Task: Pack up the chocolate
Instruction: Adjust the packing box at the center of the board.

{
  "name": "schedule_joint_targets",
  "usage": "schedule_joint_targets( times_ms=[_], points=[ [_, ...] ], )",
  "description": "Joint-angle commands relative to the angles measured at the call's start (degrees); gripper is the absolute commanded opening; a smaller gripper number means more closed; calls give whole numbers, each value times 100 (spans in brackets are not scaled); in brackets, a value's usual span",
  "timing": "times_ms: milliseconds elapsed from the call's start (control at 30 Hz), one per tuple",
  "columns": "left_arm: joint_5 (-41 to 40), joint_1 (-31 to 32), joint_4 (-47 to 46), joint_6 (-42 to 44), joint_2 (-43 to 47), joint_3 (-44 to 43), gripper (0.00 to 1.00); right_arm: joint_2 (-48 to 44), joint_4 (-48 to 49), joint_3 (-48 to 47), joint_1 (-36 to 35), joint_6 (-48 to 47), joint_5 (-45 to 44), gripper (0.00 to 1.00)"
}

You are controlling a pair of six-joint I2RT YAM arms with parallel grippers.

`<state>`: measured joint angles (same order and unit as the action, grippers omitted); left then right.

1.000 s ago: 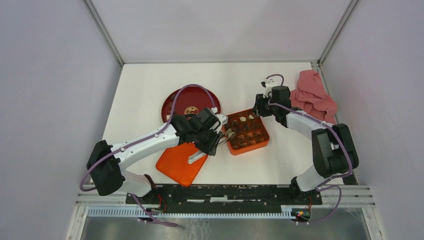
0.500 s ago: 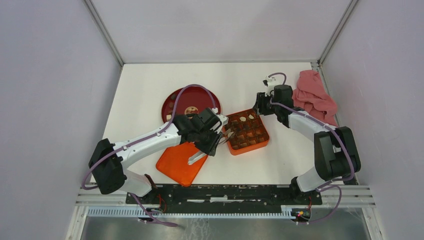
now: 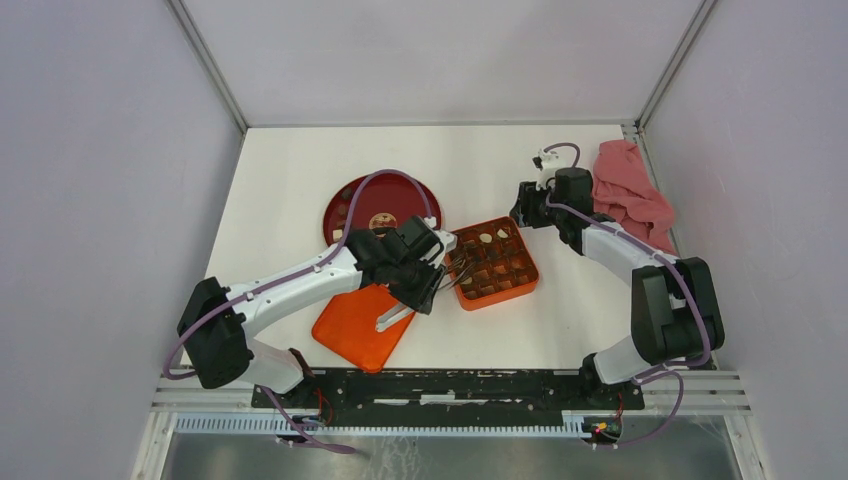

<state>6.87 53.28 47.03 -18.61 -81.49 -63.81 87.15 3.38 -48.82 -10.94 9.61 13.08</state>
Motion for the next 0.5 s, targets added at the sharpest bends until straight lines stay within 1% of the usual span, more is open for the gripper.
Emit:
schedule_joint_targets(
  times_ms=[0, 167, 300, 400, 467],
  points=[
    [166, 41, -36, 94, 107, -193, 45, -186, 153, -23, 35, -18, 89, 55],
    [128, 34, -264, -31, 296, -278, 44, -223, 144, -44, 36, -56, 161, 55],
    [31, -20, -537, -257, 546, -366, 42, -277, 98, -100, 72, -301, 356, 56],
    [-57, -147, -656, -454, 744, -393, 42, -317, 44, -153, 117, -549, 620, 57],
    [-52, -338, -668, -546, 884, -380, 42, -338, -15, -213, 150, -718, 808, 57]
  ],
)
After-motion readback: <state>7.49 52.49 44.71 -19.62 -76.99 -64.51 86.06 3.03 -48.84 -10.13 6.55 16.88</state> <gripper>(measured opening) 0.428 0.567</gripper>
